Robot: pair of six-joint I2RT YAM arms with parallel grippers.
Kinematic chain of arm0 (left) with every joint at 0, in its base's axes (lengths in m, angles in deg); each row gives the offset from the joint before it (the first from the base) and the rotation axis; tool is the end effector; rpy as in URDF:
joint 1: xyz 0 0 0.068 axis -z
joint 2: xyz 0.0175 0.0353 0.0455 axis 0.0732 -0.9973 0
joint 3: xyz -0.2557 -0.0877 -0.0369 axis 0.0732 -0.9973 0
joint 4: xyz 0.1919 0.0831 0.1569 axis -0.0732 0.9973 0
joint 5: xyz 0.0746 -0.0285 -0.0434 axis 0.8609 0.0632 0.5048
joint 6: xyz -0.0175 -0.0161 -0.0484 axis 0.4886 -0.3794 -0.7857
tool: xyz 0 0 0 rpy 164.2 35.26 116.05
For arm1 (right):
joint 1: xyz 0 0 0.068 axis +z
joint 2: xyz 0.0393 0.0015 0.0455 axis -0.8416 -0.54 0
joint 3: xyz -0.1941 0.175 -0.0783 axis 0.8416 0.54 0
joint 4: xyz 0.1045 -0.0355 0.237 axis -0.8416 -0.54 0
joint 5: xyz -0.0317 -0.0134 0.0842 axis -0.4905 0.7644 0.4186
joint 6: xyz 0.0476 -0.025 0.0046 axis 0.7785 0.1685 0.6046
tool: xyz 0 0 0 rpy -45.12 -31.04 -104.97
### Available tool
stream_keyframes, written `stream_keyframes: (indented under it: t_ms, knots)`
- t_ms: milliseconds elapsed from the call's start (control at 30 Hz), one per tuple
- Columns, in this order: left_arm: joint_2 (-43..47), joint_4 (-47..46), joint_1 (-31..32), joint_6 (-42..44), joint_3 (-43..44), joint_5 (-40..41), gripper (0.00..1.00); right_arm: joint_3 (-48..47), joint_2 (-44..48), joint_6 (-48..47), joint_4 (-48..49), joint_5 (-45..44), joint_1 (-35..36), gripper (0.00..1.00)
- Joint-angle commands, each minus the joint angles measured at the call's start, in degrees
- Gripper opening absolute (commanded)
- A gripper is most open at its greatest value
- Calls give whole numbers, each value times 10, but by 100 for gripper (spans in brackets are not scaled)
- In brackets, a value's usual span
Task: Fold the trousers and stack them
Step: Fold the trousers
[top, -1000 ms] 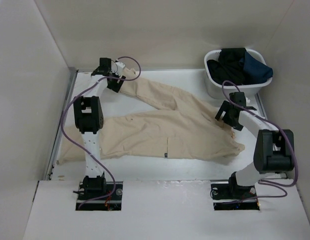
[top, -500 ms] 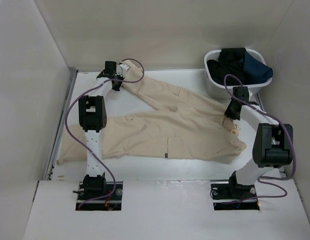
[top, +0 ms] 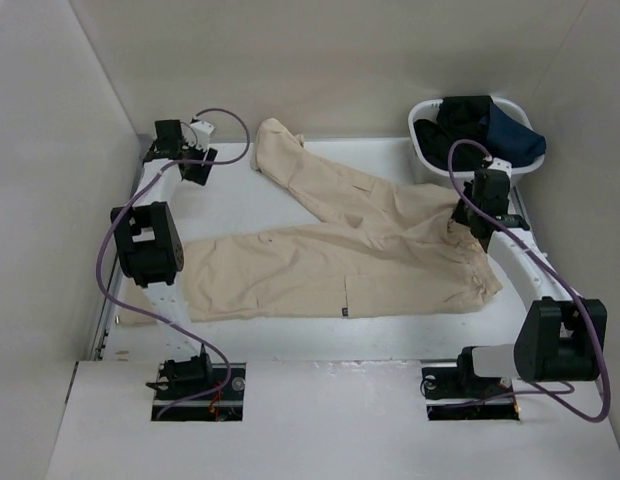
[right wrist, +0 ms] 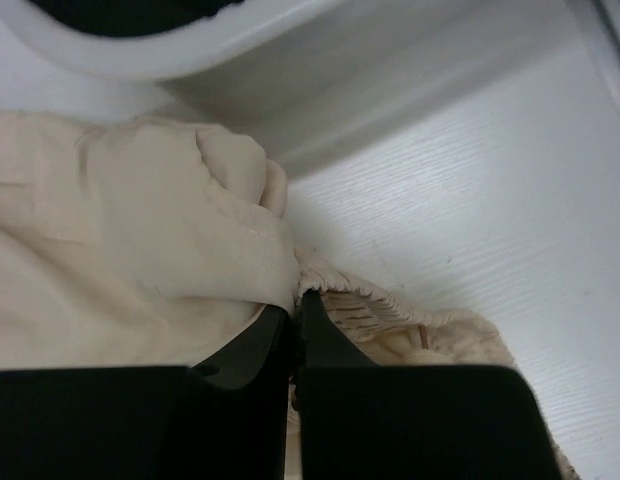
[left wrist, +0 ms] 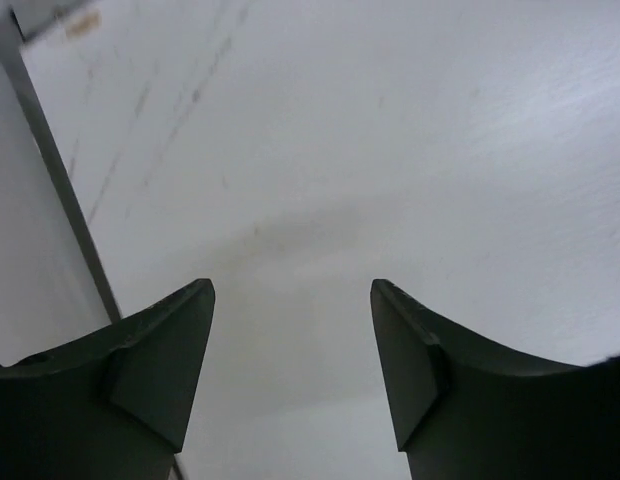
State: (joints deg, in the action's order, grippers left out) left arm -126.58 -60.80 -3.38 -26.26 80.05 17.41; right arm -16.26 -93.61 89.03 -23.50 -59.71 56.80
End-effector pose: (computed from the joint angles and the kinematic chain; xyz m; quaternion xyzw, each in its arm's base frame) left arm 0.4691 0.0581 0.2322 0.2034 0.9011 0.0684 0.3768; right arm 0.2964 -0.0099 0.2743 0.1797 0.8677 -0.0226 0.4629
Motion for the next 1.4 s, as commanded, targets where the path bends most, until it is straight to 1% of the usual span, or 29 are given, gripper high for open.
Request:
stream_keyframes:
  t_ms: [0, 67, 133, 233, 333, 433, 533, 600, 633, 700, 733, 767, 800, 900, 1000, 1100, 1133, 1167, 1233, 1300, 1333, 1367]
  knots:
    - [-37, -86, 71, -84, 63, -79, 64, 14, 12, -13, 43, 25, 11, 0]
    - [-84, -146, 91, -142, 104, -71, 64, 21, 21, -14, 52, 26, 23, 0]
    - [-140, -186, 104, -193, 162, -52, 67, 33, 28, -16, 63, 29, 35, 1]
    - [-215, -192, 113, -248, 255, -49, 71, 47, 33, -14, 72, 34, 51, 1]
    - [-260, -189, 116, -303, 304, -90, 74, 51, 32, -10, 71, 34, 70, 1]
    - [-274, -157, 127, -308, 315, -143, 73, 49, 31, -5, 67, 27, 86, 1]
    - [-284, -119, 144, -288, 311, -151, 70, 42, 28, 0, 66, 27, 89, 2]
    - [-296, -89, 153, -262, 313, -141, 62, 37, 26, 1, 65, 27, 89, 2]
    - [-300, -78, 156, -252, 313, -134, 49, 34, 25, 1, 65, 27, 89, 1]
    - [-296, -69, 157, -247, 301, -104, 13, 25, 30, 0, 65, 27, 83, 1]
    - [-287, -67, 153, -246, 290, -83, 5, 21, 33, -3, 65, 27, 79, 1]
    - [-269, -73, 148, -241, 270, -68, 0, 16, 38, -7, 67, 24, 71, 0]
    - [-246, -78, 138, -232, 247, -56, 0, 11, 45, -12, 68, 18, 61, 0]
    - [-143, -100, 99, -175, 155, -39, 0, 0, 69, -24, 76, 0, 29, 0]
    - [-36, -98, 63, -104, 59, -43, 0, 6, 89, -41, 90, 13, 4, 0]
    - [76, -45, 41, -1, -72, -66, 9, 29, 107, -54, 101, 28, -1, 0]
    - [114, -12, 38, 43, -116, -85, 14, 40, 113, -58, 103, 31, 0, 0]
    - [151, 34, 37, 91, -159, -110, 21, 49, 118, -63, 106, 33, 0, 0]
    - [216, 162, 30, 192, -213, -160, 39, 68, 128, -72, 110, 33, 10, 0]
    - [251, 288, 14, 263, -213, -204, 53, 84, 134, -77, 114, 32, 17, 0]
    - [254, 330, 2, 274, -195, -225, 57, 91, 138, -79, 116, 33, 18, 0]
    - [248, 352, -10, 267, -165, -242, 60, 96, 140, -79, 116, 33, 19, 0]
